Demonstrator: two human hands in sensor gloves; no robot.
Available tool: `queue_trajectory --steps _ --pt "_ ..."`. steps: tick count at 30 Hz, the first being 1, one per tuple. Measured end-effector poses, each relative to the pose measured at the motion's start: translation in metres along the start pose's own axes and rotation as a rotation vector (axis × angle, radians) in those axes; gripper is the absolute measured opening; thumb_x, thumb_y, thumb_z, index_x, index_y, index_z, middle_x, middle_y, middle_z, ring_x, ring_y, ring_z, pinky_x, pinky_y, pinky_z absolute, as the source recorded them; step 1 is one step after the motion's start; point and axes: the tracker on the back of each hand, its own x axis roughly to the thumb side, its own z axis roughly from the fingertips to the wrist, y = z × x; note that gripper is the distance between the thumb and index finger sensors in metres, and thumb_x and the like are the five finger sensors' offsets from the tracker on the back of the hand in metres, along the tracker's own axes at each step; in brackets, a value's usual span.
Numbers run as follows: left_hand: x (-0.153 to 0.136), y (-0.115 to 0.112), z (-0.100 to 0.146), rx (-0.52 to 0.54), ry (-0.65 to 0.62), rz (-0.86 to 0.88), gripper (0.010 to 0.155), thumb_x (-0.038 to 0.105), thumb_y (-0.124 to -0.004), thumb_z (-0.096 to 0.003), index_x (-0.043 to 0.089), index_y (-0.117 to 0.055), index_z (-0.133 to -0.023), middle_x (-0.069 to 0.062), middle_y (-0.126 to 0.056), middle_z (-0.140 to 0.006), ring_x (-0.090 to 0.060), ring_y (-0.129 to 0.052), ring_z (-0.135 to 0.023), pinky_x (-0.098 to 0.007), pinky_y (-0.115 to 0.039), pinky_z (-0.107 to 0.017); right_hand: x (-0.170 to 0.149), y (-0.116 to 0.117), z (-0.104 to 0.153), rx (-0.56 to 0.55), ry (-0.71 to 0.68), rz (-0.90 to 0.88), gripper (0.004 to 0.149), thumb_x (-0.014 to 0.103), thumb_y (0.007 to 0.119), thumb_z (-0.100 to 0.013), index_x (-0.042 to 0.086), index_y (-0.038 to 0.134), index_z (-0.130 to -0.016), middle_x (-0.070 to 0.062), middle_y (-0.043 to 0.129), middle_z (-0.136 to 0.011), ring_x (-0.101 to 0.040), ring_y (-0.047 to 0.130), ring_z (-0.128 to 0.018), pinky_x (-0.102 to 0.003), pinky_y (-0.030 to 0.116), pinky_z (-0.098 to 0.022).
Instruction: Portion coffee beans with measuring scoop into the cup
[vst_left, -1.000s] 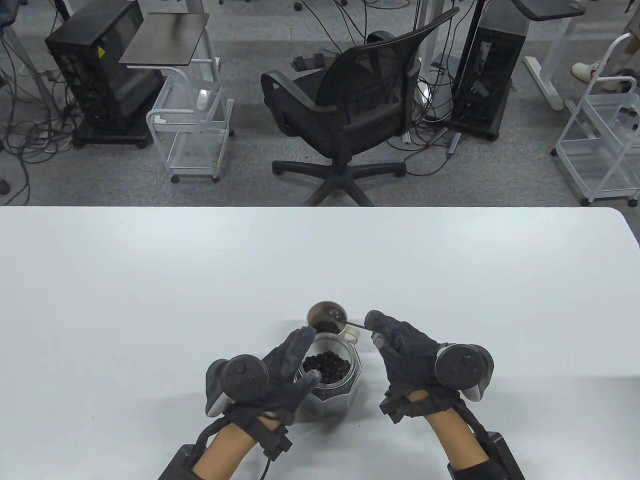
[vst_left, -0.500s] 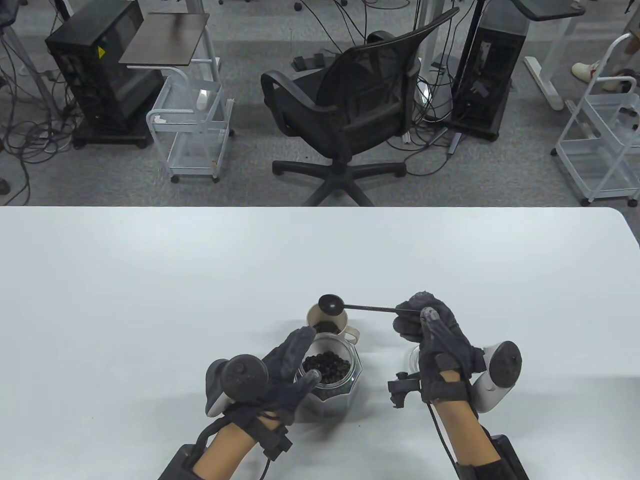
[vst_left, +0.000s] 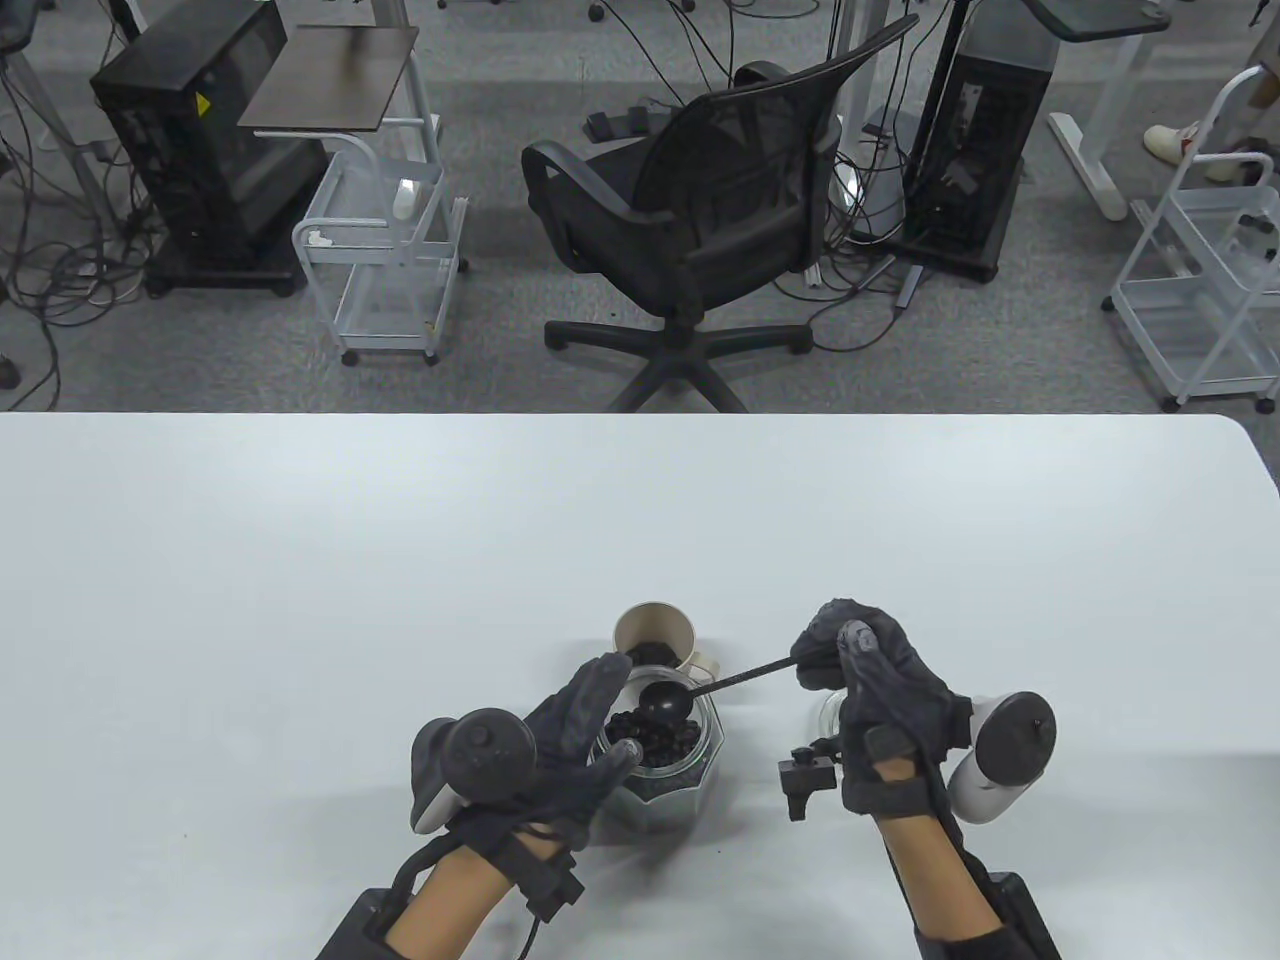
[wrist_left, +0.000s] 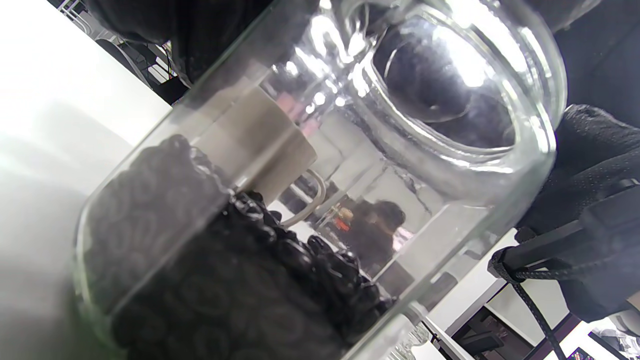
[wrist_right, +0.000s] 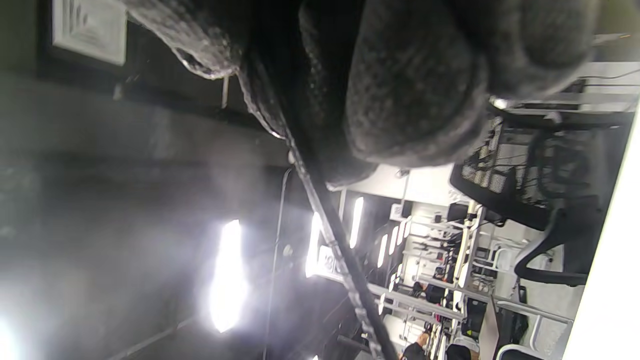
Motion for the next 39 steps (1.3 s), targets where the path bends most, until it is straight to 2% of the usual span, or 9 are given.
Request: queue_trajectory --steps 9,21,29,39 --pt "0.000 0.000 0.000 0.001 0.002 -0.001 0.087 0.075 -0.054 -0.0461 0.025 -0.035 -0.115 -0.022 -0.049 -0.117 -0.054 -0.067 -0.100 -0.068 -0.053 -0.069 0.026 0.030 0.008 0.204 -0.233 0.226 0.039 0.033 0.070 -0.052 0.011 0.078 -0.083 -0.021 0.089 -0.067 -0.040 0.097 -0.041 -0.053 0.076 -0.038" --pt "0.000 0.000 0.000 -0.002 0.004 -0.007 0.087 0.075 -0.053 -0.0462 0.025 -0.034 -0.115 -0.022 -0.050 -0.117 -0.054 -0.067 -0.100 -0.068 -0.052 -0.069 0.035 0.064 0.022 0.427 -0.404 0.501 0.039 0.031 0.073 -0.051 0.012 0.080 -0.084 -0.023 0.089 -0.070 -0.044 0.096 -0.045 -0.056 0.075 -0.041" --pt "0.000 0.000 0.000 -0.002 0.004 -0.005 0.087 0.075 -0.053 -0.0462 0.025 -0.034 -0.115 -0.022 -0.050 -0.117 -0.054 -0.067 -0.100 -0.068 -0.052 -0.069 0.025 0.074 0.024 0.535 -0.323 0.491 0.039 0.032 0.075 -0.051 0.013 0.082 -0.083 -0.023 0.090 -0.069 -0.044 0.096 -0.043 -0.057 0.075 -0.040" --pt "0.000 0.000 0.001 -0.004 0.004 -0.005 0.087 0.075 -0.053 -0.0462 0.025 -0.034 -0.115 -0.021 -0.049 -0.117 -0.054 -0.067 -0.100 -0.068 -0.052 -0.069 0.017 0.071 0.022 0.464 -0.151 0.412 0.038 0.032 0.079 -0.050 0.008 0.087 -0.079 -0.025 0.095 -0.061 -0.042 0.099 -0.037 -0.056 0.077 -0.037"
